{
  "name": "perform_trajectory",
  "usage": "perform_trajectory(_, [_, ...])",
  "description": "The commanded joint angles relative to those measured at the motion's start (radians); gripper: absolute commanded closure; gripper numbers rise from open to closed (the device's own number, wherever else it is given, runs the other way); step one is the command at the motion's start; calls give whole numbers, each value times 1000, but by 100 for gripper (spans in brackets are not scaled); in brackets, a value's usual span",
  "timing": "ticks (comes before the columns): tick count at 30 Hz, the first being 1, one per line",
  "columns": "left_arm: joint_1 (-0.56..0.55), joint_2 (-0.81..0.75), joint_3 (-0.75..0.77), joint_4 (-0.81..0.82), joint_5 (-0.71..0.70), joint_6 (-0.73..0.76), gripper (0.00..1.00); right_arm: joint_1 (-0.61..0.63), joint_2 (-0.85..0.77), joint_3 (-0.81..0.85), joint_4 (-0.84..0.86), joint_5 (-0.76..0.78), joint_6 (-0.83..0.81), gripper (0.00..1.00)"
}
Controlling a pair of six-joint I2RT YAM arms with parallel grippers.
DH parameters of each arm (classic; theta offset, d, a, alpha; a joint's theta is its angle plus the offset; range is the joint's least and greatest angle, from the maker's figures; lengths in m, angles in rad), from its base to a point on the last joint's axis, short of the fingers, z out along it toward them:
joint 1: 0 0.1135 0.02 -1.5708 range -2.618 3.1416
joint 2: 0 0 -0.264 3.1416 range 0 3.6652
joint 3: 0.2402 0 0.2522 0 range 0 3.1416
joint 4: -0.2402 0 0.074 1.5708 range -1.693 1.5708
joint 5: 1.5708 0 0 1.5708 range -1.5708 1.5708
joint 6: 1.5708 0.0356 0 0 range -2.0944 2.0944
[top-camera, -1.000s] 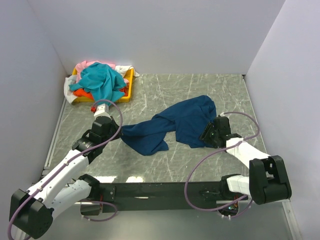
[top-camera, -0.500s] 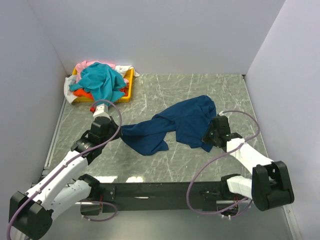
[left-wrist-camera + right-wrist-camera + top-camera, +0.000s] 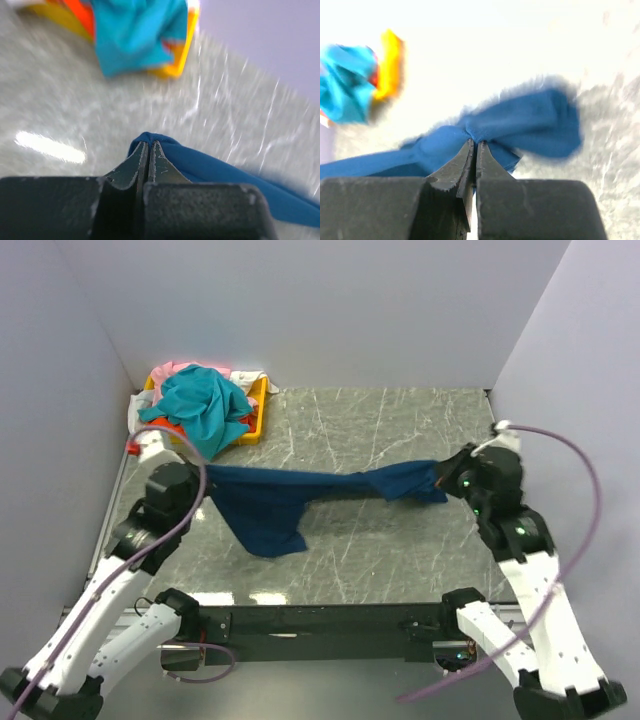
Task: Fold and stack the t-shirts
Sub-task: Flatten the tshirt out
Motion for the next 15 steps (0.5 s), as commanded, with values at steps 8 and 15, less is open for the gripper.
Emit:
perform_trajectory(8, [12, -159, 159, -28, -245, 162, 100, 4, -106, 257, -87, 35, -54, 100])
perform_trajectory(15, [19, 95, 118, -84, -43, 164, 100, -23, 231, 165, 66, -131, -59, 66])
